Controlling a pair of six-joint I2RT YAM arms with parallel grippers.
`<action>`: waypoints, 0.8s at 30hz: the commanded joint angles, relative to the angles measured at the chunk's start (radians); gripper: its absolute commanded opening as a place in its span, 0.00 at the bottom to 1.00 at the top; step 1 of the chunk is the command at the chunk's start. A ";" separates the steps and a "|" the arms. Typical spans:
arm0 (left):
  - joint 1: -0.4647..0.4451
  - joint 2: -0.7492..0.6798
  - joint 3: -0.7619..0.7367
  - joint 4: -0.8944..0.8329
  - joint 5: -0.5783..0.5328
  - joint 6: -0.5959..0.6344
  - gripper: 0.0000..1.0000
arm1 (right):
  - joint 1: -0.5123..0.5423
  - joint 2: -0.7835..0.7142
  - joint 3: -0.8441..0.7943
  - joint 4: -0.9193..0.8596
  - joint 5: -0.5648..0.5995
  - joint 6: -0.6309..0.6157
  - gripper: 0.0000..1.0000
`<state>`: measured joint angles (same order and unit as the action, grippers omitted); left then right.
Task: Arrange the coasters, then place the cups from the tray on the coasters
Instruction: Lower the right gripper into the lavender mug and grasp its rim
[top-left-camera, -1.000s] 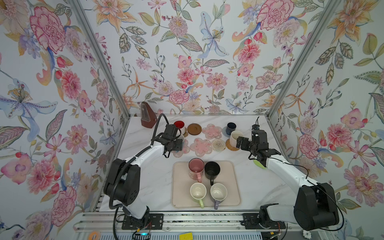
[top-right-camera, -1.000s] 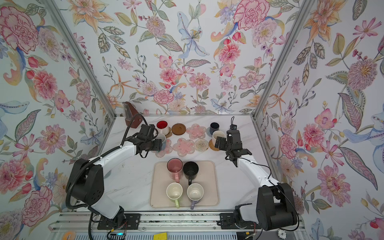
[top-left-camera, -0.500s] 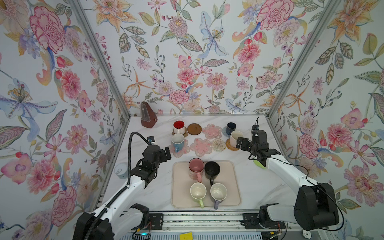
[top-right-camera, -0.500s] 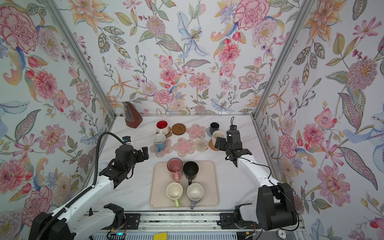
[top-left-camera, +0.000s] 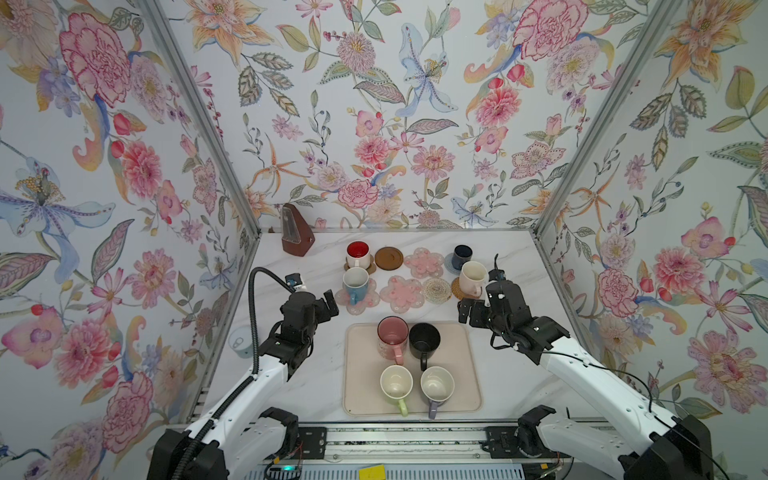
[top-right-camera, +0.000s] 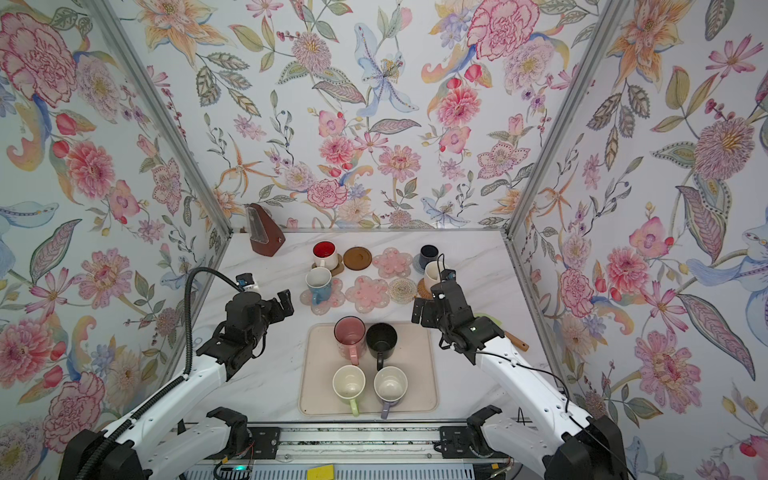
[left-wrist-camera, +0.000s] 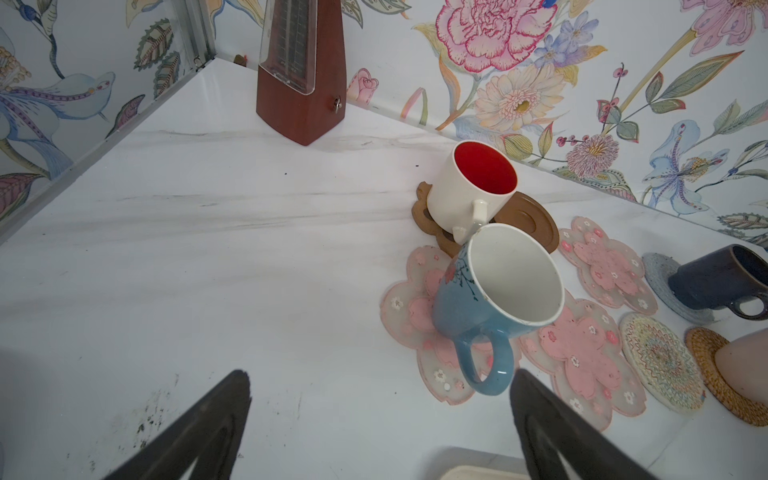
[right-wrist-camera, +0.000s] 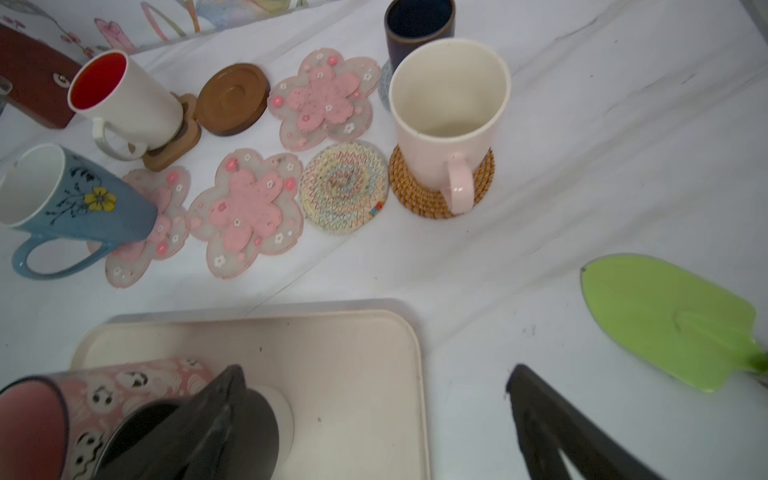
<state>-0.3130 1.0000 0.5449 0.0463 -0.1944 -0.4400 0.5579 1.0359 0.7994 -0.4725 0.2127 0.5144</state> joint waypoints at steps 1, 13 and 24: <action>0.016 -0.014 -0.012 0.018 -0.004 -0.011 0.99 | 0.135 -0.051 -0.030 -0.191 0.074 0.185 0.99; 0.064 -0.041 -0.031 0.026 0.064 -0.008 0.99 | 0.675 -0.123 -0.094 -0.399 0.222 0.664 0.98; 0.080 -0.086 -0.065 0.031 0.096 -0.005 0.99 | 0.940 -0.030 -0.077 -0.385 0.259 0.819 0.99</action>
<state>-0.2455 0.9352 0.4976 0.0643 -0.1150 -0.4431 1.4685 0.9771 0.7109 -0.8410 0.4423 1.2701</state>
